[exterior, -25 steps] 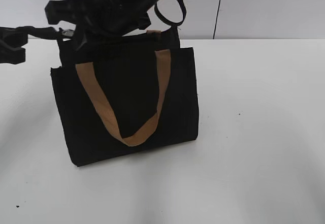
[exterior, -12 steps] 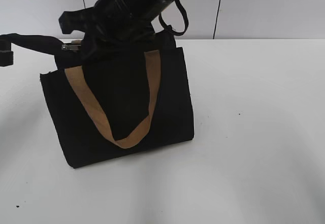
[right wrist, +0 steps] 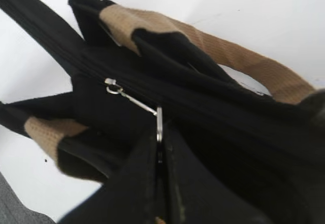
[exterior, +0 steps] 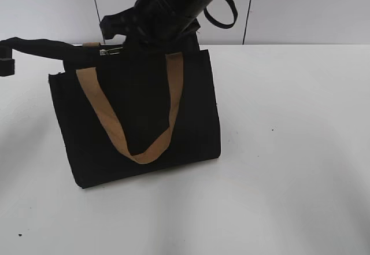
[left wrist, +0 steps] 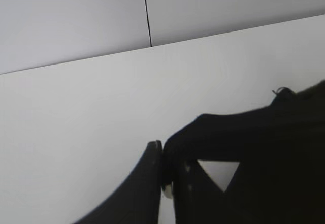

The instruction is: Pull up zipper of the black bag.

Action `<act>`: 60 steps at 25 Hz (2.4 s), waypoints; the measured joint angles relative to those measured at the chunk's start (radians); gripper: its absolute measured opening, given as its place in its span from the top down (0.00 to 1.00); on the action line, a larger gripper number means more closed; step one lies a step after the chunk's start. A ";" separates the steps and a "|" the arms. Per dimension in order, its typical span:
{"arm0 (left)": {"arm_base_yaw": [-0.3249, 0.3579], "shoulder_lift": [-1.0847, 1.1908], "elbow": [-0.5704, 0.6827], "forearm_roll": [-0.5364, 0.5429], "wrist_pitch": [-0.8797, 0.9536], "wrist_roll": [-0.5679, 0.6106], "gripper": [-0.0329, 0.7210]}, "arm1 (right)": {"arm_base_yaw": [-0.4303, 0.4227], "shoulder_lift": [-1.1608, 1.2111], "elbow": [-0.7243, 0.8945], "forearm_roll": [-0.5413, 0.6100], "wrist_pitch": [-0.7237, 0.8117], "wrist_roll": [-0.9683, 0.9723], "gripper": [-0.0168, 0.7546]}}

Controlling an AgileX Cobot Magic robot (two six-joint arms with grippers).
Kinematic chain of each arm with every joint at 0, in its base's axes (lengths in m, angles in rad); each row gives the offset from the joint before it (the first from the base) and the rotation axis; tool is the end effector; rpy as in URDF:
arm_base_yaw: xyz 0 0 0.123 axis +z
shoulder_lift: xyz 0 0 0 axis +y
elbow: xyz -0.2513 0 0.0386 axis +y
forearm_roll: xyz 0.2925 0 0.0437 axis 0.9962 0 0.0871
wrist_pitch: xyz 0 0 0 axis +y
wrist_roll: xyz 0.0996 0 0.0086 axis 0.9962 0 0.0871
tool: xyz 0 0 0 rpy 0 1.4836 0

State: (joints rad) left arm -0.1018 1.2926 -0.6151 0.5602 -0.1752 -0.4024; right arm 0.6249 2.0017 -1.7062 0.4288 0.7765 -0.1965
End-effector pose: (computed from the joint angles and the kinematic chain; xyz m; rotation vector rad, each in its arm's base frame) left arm 0.3108 -0.0410 0.1833 0.3119 1.9864 -0.0620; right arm 0.3796 0.3098 0.2147 -0.7672 2.4640 0.6645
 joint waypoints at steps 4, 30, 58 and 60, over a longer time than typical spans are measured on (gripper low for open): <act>0.000 0.000 0.000 0.000 0.000 0.000 0.91 | -0.023 -0.021 0.000 -0.041 0.061 0.001 1.00; -0.006 0.000 0.000 -0.020 0.030 0.000 0.91 | -0.122 -0.123 0.000 -0.210 0.257 -0.044 0.99; 0.004 -0.223 -0.160 -0.793 1.375 0.495 0.35 | -0.135 -0.577 0.102 -0.290 0.435 0.052 0.28; 0.004 -0.352 -0.160 -0.793 1.383 0.497 0.35 | -0.135 -0.682 0.181 -0.292 0.435 0.053 0.29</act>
State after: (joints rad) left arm -0.0980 0.9407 -0.7752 -0.2326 1.2080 0.0946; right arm 0.4904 1.3197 -1.5249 0.1371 1.2118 -0.1438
